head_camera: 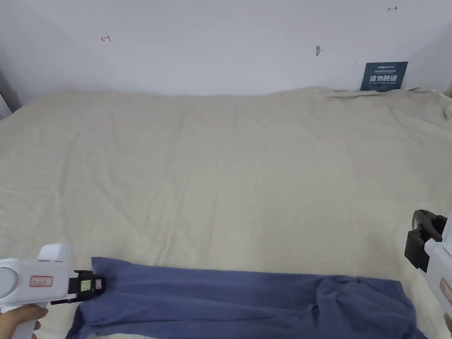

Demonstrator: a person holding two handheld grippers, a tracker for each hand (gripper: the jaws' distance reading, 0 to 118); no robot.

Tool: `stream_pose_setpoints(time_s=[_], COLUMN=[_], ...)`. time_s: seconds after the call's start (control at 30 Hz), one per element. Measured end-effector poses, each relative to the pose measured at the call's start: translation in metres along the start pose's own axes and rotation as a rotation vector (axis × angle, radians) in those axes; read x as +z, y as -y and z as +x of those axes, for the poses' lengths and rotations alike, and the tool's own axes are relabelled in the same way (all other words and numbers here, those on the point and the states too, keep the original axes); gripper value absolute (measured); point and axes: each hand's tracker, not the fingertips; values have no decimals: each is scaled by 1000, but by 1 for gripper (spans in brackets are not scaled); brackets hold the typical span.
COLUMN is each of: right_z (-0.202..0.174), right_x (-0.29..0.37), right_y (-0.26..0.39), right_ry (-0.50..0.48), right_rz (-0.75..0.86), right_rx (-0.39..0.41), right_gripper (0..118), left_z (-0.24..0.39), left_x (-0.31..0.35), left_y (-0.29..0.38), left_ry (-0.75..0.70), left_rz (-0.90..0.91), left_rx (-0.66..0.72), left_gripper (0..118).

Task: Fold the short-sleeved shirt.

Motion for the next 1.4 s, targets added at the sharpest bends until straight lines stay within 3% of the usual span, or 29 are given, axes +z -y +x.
stream_pose_setpoints(time_s=[0.2,0.37,0.83,1.27,1.3,1.37,1.4], right_z=[2,4,18,33,34,35,36], right_x=[1,4,15,21,21,21,21], right_y=[-1,-1,3,10,11,11,11], right_ry=[-6,-11,-7,25,26,29,30], right_rz=[5,4,11,-6,-7,-9,-9], right_rx=[-4,-3,-14,-21,-21,-22,-23], right_gripper=[1,1,1,1,1,1,1], left_z=[-28,7,185,259,260,258,258], left_x=[23,23,-48,-129,-131,-137,-136], left_y=[-4,-13,-7,19,20,19,18], left_ry=[-106,-141,157,183,178,165,166], left_rz=[11,-14,-145,-229,-228,-228,-223], left_rx=[46,25,-218,-162,-167,-168,-166], left_gripper=[3,3,4,4,5,19,39])
